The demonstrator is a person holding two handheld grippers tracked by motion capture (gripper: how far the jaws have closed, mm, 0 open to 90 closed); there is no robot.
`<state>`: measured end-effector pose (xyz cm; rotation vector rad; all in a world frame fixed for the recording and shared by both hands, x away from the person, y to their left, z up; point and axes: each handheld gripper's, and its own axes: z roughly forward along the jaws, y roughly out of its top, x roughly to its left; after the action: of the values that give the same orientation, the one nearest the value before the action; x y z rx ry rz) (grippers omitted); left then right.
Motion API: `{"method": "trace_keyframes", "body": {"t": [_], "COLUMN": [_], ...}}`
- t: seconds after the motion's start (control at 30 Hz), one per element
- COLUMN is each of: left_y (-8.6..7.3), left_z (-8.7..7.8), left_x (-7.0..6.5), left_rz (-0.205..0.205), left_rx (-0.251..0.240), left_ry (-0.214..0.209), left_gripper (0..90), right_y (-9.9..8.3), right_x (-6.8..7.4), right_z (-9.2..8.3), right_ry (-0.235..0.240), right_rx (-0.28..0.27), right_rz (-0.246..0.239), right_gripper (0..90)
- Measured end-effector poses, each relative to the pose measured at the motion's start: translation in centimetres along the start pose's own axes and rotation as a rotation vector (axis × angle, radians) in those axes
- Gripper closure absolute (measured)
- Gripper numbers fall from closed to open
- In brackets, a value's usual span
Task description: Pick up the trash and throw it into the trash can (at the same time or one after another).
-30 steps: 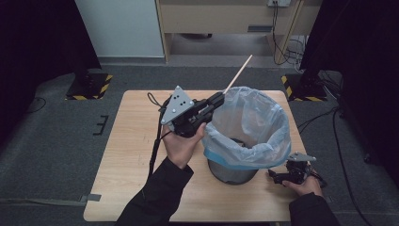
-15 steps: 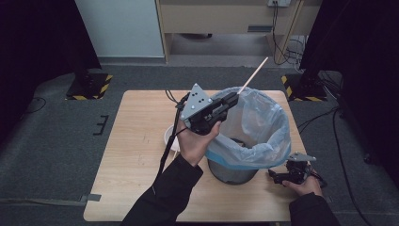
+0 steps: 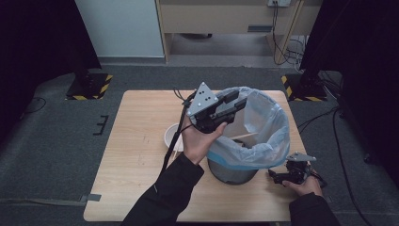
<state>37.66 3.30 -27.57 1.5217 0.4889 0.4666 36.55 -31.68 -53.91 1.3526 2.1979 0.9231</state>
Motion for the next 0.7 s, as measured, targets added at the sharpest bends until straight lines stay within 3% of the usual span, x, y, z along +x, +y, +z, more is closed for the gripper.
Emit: {"method": "trace_keyframes", "body": {"t": [0.33,0.7], "left_y": [0.4,-1.9], "left_z": [-3.9,-7.6], "left_x": [1.9,4.9], "left_rz": [0.022,0.023], "left_rx": [-0.02,0.03], "left_ry": [0.064,0.178], "left_gripper": [47.1,41.7], "right_y": [0.0,0.0], "right_x": [0.0,0.0], "right_z": [0.0,0.0], "right_ry": [0.0,0.0], "right_rx": [0.003,0.004], "right_rz": [0.004,0.001], "right_gripper": [1.0,1.0]}}
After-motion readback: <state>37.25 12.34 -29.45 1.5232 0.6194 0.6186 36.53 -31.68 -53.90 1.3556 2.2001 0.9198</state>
